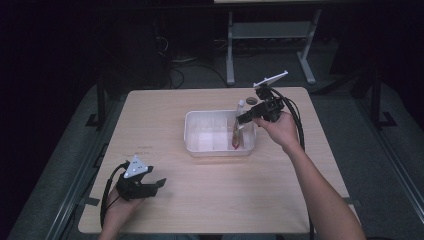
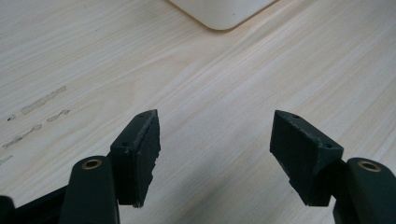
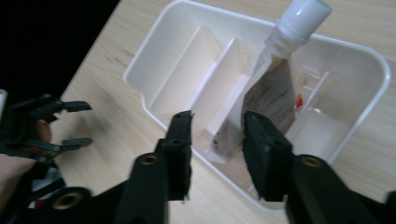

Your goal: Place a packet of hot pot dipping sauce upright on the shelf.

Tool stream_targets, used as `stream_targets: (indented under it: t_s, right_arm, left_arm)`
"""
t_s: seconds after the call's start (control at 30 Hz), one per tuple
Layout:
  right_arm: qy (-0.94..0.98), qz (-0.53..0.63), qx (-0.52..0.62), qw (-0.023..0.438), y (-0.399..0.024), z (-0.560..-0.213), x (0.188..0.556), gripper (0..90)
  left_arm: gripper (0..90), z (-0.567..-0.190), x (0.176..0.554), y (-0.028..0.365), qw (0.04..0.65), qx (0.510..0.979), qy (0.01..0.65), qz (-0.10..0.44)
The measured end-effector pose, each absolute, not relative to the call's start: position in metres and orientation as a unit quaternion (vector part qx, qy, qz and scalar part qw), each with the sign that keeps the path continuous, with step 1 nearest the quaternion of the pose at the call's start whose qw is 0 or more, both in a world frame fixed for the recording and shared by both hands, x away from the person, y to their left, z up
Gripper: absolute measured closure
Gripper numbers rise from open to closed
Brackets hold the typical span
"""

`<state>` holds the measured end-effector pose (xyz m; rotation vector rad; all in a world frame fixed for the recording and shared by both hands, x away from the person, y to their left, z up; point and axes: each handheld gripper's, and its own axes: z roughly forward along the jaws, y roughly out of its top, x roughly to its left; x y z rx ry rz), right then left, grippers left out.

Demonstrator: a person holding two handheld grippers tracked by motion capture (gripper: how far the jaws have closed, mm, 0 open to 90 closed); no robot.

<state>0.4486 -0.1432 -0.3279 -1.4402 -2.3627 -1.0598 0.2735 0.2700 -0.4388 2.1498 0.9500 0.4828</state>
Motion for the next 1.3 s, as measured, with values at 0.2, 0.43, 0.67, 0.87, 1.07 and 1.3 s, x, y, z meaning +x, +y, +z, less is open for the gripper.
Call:
stream_targets:
  t_s: [0.2,0.43,0.67,0.87,1.07,1.3]
  right_arm:
    - [-0.796,-0.351,-0.488,0.068,-0.143,-0.328,0.450,81.0]
    - [-0.793,-0.351,-0.496,0.053,-0.151,-0.326,0.450,79.9]
    - [-0.793,-0.356,-0.491,0.055,-0.157,-0.324,0.447,71.3]
    - [-0.791,-0.366,-0.488,0.056,-0.162,-0.321,0.442,68.1]
    - [-0.782,-0.384,-0.486,0.069,-0.175,-0.324,0.436,61.6]
    - [-0.774,-0.402,-0.483,0.080,-0.193,-0.327,0.426,58.3]
  left_arm:
    - [32.9,-0.439,0.274,0.271,0.364,0.834,0.370,0.188]
    - [32.9,-0.439,0.274,0.270,0.363,0.835,0.369,0.187]
    - [32.9,-0.439,0.274,0.270,0.363,0.835,0.370,0.187]
    - [32.8,-0.439,0.274,0.270,0.364,0.835,0.369,0.187]
    - [32.9,-0.439,0.273,0.270,0.363,0.835,0.369,0.187]
    - [32.8,-0.439,0.274,0.270,0.363,0.835,0.370,0.188]
